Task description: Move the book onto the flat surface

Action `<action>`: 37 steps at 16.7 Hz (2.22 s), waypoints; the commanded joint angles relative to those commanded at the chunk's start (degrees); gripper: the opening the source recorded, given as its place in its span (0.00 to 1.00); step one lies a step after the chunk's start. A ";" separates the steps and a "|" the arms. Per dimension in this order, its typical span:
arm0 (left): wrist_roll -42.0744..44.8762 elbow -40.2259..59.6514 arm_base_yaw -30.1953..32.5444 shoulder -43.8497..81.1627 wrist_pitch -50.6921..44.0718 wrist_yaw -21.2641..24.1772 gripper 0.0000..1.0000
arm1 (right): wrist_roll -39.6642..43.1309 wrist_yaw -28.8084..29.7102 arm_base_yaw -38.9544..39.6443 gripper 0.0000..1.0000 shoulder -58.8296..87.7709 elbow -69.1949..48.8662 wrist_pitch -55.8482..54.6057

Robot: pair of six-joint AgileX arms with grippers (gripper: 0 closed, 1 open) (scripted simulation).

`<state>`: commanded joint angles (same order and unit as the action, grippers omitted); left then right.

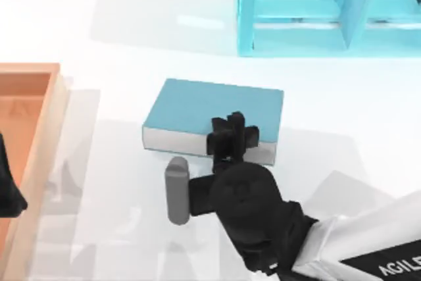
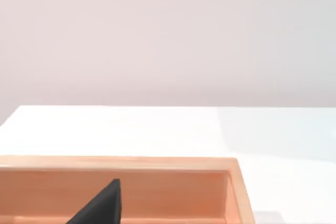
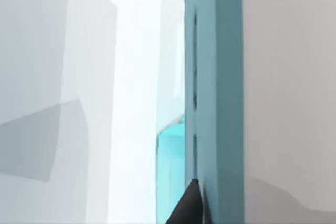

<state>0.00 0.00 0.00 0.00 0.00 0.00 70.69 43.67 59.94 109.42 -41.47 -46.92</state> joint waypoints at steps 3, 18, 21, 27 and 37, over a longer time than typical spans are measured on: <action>0.00 0.00 0.00 0.00 0.00 0.00 1.00 | 0.12 0.07 -0.02 0.00 1.55 0.43 -1.94; 0.00 0.00 0.00 0.00 0.00 0.00 1.00 | 0.12 0.07 -0.02 0.90 1.55 0.43 -1.94; 0.00 0.00 0.00 0.00 0.00 0.00 1.00 | 0.12 0.07 -0.02 1.00 1.55 0.43 -1.94; 0.00 0.00 0.00 0.00 0.00 0.00 1.00 | 0.12 0.07 -0.02 1.00 1.55 0.43 -1.94; 0.00 0.00 0.00 0.00 0.00 0.00 1.00 | -16.56 15.25 18.13 1.00 -5.84 3.05 16.59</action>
<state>0.00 0.00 0.00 0.00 0.00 0.00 54.13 58.91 78.06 103.57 -38.43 -30.33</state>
